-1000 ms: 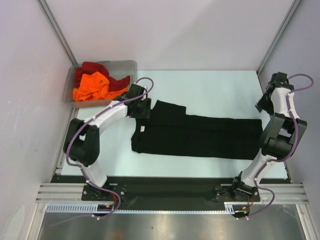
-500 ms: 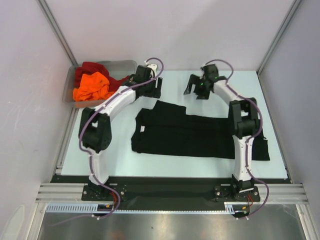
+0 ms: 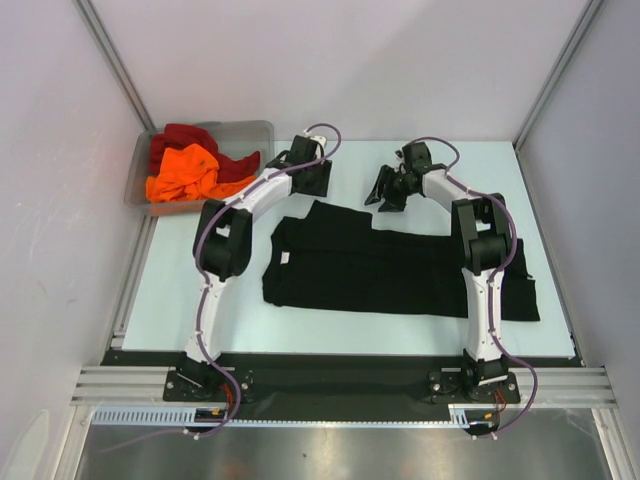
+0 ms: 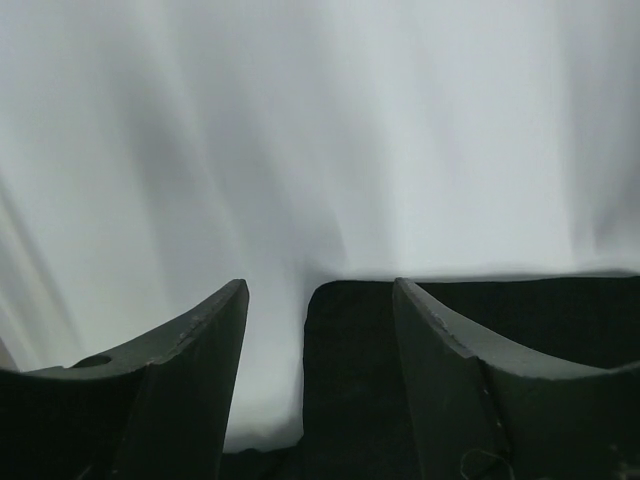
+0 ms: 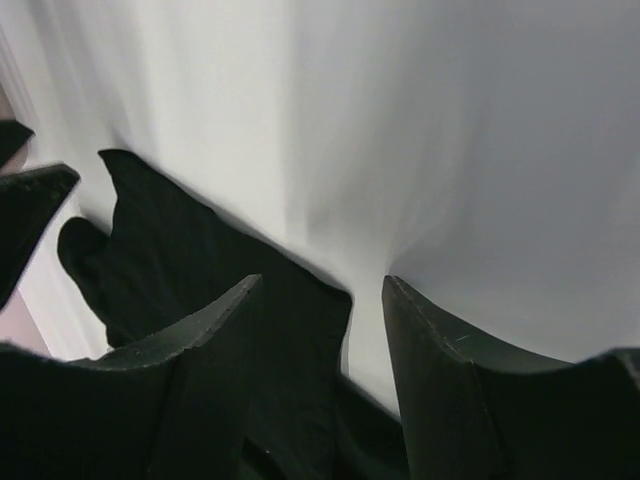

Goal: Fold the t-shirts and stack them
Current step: Fold the tshirt

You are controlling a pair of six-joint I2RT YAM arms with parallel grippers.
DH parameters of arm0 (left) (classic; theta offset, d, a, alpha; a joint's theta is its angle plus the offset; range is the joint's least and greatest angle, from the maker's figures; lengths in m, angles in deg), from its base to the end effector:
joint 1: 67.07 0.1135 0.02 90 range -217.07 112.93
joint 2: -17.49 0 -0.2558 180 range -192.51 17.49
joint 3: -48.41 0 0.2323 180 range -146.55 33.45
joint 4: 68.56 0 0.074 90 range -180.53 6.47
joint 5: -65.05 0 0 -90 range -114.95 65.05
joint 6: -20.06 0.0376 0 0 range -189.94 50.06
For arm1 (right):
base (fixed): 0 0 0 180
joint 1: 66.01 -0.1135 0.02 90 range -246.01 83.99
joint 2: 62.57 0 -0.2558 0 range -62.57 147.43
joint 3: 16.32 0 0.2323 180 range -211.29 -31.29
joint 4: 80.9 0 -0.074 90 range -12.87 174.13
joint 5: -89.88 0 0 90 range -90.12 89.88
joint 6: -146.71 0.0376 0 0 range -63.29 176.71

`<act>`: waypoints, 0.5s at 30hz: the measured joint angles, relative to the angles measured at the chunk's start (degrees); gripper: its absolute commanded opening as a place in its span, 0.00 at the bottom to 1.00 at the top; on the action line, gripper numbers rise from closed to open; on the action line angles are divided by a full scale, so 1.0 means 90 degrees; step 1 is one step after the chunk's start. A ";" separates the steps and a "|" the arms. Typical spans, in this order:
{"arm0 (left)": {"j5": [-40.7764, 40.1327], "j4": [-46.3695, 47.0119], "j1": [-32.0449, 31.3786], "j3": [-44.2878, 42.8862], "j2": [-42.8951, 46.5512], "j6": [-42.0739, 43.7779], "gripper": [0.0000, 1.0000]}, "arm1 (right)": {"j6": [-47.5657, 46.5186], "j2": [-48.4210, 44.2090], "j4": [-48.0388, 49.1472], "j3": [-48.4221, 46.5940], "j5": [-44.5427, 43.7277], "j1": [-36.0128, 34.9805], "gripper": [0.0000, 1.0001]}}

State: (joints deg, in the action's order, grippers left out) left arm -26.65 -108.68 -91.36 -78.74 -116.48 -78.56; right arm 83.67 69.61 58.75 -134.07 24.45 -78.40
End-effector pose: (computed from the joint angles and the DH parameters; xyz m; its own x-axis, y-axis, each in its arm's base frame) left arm 0.4602 -0.2065 0.1885 -0.7173 0.1594 -0.6783 0.2885 0.9541 -0.0809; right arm 0.4646 0.1181 0.1568 -0.9059 0.2231 -0.3600 -0.0209 0.8253 0.5642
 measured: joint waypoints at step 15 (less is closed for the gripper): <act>0.0748 -0.0427 0.0095 -0.0624 -0.0678 -0.0398 0.46 | 0.0051 -0.0461 0.0313 0.0874 0.0197 -0.0124 0.49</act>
State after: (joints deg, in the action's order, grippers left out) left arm -19.91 -112.52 -90.51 -84.35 -122.58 -82.14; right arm 84.13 65.46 61.57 -126.20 26.22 -79.51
